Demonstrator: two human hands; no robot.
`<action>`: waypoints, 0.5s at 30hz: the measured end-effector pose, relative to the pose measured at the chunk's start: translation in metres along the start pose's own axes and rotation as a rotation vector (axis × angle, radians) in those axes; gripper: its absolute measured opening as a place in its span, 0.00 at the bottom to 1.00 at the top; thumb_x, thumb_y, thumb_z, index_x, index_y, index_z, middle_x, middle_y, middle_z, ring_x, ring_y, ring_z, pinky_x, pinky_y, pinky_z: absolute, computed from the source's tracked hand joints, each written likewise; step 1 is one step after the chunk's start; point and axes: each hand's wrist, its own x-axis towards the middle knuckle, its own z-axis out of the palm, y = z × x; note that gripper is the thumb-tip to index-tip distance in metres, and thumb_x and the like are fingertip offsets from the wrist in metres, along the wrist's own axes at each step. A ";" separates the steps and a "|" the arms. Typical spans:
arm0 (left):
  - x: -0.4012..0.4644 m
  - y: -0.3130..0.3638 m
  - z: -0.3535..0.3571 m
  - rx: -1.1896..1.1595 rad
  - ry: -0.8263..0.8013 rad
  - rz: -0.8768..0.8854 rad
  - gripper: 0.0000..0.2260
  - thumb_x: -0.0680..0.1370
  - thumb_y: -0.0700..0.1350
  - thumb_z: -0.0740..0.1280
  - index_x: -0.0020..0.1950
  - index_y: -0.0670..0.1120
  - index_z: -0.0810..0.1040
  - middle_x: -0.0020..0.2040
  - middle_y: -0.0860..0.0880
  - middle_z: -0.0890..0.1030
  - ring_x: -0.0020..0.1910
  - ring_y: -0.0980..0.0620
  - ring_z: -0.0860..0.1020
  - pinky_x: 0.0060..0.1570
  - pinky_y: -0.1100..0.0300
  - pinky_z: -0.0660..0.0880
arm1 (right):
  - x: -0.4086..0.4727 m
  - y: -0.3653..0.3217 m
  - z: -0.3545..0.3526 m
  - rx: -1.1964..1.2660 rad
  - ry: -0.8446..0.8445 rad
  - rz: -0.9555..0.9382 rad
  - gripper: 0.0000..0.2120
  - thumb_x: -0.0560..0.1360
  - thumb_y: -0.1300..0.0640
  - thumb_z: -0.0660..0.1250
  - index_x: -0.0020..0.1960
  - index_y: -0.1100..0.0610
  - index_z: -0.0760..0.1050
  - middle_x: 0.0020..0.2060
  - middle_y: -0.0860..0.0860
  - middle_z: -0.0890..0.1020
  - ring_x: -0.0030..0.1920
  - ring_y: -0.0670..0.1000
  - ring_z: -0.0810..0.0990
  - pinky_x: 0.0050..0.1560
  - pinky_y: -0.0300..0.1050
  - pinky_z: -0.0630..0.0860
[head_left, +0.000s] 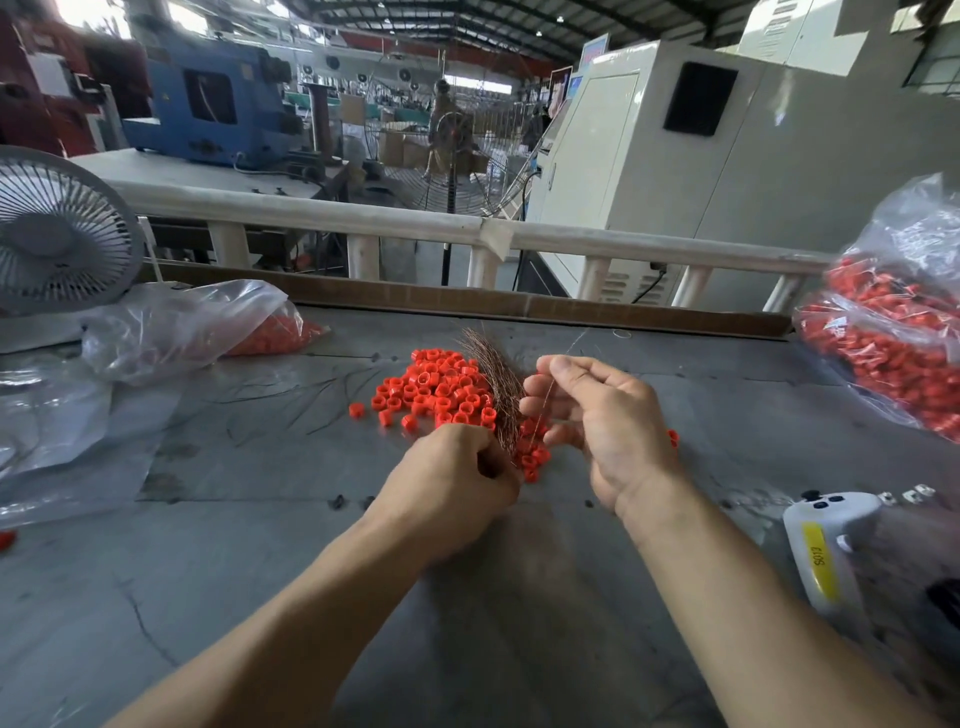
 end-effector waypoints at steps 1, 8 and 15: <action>0.000 0.000 0.000 -0.010 0.001 0.006 0.12 0.76 0.53 0.73 0.34 0.51 0.78 0.32 0.54 0.80 0.31 0.58 0.76 0.33 0.59 0.73 | 0.001 -0.001 -0.001 0.032 0.010 0.007 0.07 0.83 0.60 0.65 0.50 0.59 0.82 0.39 0.55 0.87 0.36 0.51 0.86 0.25 0.38 0.75; 0.004 -0.013 -0.016 0.230 0.295 -0.052 0.05 0.79 0.52 0.68 0.47 0.52 0.81 0.44 0.55 0.82 0.46 0.51 0.78 0.44 0.55 0.73 | 0.004 0.000 -0.006 0.054 0.017 0.065 0.08 0.83 0.61 0.65 0.51 0.60 0.82 0.37 0.55 0.86 0.32 0.49 0.83 0.23 0.37 0.73; 0.015 -0.028 -0.029 0.435 0.354 -0.172 0.11 0.80 0.52 0.66 0.60 0.51 0.79 0.58 0.47 0.77 0.60 0.43 0.75 0.60 0.49 0.69 | 0.002 0.001 -0.003 0.016 -0.014 0.084 0.06 0.82 0.63 0.65 0.54 0.62 0.82 0.37 0.55 0.86 0.30 0.49 0.81 0.23 0.38 0.73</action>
